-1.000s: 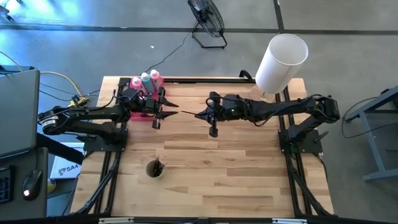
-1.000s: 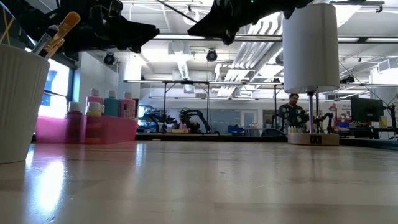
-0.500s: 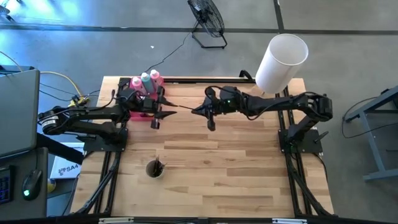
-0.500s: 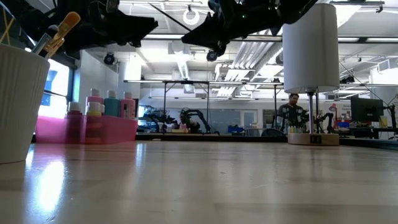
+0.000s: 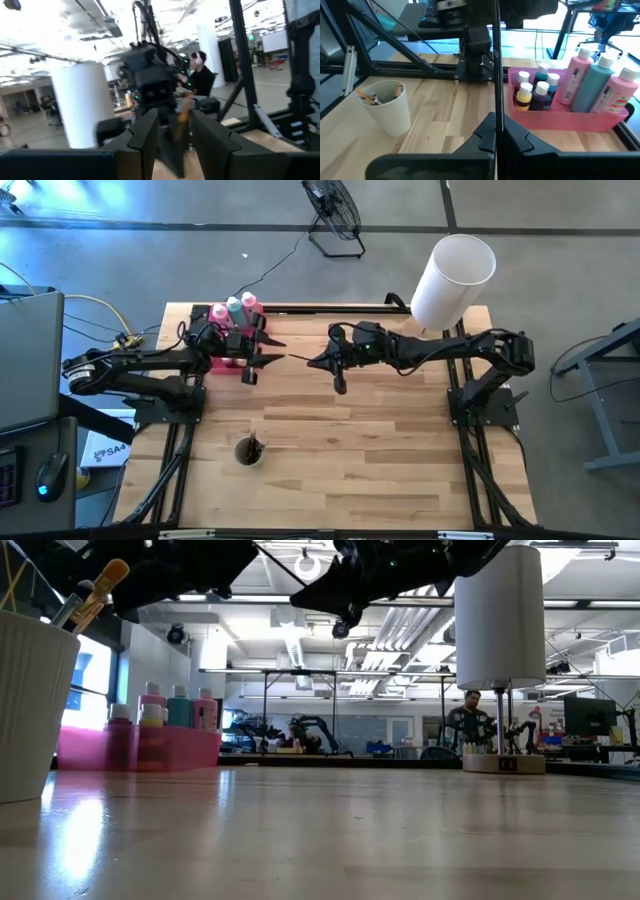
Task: Pick & Place Paint Supplies
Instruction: Put the gold paintbrush into the light brown cup
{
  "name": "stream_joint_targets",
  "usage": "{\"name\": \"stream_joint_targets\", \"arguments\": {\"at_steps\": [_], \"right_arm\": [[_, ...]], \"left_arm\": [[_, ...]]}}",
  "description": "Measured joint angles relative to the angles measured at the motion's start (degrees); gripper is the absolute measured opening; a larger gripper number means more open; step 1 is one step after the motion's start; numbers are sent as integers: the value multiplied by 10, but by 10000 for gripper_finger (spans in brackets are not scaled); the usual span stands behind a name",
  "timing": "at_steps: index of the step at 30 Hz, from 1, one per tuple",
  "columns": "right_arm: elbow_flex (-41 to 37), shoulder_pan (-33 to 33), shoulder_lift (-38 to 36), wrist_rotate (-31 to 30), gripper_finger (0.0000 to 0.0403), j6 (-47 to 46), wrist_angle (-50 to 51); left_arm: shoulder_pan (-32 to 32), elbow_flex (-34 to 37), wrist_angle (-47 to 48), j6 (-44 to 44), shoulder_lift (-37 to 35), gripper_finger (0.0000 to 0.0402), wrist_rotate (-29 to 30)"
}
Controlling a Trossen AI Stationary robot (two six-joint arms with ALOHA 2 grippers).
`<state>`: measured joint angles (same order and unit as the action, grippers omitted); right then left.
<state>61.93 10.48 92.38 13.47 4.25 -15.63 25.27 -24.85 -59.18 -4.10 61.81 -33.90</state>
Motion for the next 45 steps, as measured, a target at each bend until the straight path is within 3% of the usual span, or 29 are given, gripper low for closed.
{"name": "stream_joint_targets", "arguments": {"at_steps": [6, 15, 26, 34, 37, 41, 45], "right_arm": [[0, 0, 0, -13, 2, 0, 2], [0, 0, 0, -15, 2, 0, 4], [0, 0, 0, -18, 2, 1, 6], [0, 0, 0, -23, 7, 5, 8], [0, 0, -1, -26, 31, 5, 20], [0, 0, -16, -38, 93, 4, 55], [0, 1, -39, -51, 155, 1, 109]], "left_arm": [[-38, -23, 7, -20, 39, 118, 2], [-40, -34, 3, -21, 48, 112, 5], [-40, -34, 5, -17, 48, 15, 12], [-39, -34, 11, -19, 48, 9, 18], [-39, -34, 23, -24, 48, 6, 27], [-29, -34, 53, -29, 35, 4, 43], [5, -34, 107, 7, 0, 3, 11]]}}
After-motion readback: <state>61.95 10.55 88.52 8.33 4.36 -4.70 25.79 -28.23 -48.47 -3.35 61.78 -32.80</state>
